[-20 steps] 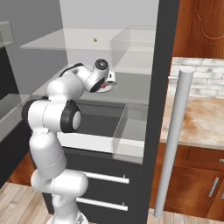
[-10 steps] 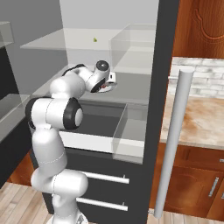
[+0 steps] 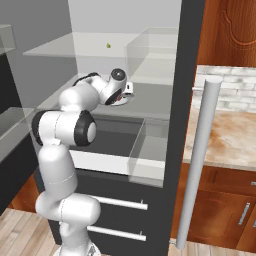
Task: Transport the steak from the fridge to the microwave and turn on the microwave.
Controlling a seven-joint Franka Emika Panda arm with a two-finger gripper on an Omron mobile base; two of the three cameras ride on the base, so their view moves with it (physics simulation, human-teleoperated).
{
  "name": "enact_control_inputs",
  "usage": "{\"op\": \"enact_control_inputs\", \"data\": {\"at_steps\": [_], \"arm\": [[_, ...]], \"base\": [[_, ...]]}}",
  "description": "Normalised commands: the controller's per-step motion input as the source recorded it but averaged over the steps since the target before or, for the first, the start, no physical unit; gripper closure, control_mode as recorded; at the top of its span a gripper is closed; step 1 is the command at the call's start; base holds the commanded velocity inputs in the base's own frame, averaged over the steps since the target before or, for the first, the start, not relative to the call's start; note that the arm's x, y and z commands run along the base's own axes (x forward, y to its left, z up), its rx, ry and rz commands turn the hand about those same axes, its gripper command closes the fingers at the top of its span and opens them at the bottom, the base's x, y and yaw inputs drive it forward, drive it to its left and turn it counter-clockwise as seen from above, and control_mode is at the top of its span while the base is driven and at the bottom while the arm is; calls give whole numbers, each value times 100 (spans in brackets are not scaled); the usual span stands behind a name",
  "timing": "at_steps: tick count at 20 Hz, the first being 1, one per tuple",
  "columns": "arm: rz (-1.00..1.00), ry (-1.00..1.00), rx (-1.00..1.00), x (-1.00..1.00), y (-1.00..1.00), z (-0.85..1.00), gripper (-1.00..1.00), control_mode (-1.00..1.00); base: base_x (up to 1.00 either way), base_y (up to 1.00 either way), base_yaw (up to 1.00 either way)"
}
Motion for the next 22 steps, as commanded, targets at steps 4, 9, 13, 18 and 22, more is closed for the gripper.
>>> {"op": "enact_control_inputs", "data": {"at_steps": [4, 9, 13, 18, 22], "arm": [[0, 0, 1, 11, -1, -2, -100, -100], [0, 0, 4, 7, 0, -1, -100, -100], [0, 0, 6, 3, 0, 0, -100, -100], [-2, 0, 3, 1, 0, 0, -100, -100], [-1, 0, 3, 1, 0, 0, -100, -100]], "base": [[0, 0, 0], [0, 0, 0], [0, 0, 0], [0, 0, 0], [0, 0, 0]]}}
